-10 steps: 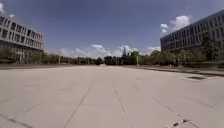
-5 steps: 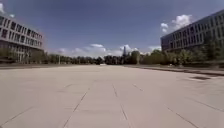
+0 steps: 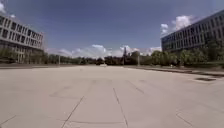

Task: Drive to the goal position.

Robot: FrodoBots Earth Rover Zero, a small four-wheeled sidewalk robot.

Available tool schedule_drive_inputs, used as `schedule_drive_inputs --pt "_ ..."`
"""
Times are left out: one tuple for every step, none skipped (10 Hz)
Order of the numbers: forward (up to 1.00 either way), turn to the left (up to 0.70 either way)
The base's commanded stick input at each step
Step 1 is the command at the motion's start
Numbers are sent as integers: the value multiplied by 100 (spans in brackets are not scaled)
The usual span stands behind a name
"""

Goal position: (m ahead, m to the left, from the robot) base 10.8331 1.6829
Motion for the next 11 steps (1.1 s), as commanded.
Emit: schedule_drive_inputs --pt "50 1" --pt "50 1" --pt "50 1" --pt "50 1" --pt "50 1" --pt "50 1" --pt "50 1" --pt "50 1" --pt "50 1" --pt "50 1" --pt "50 1"
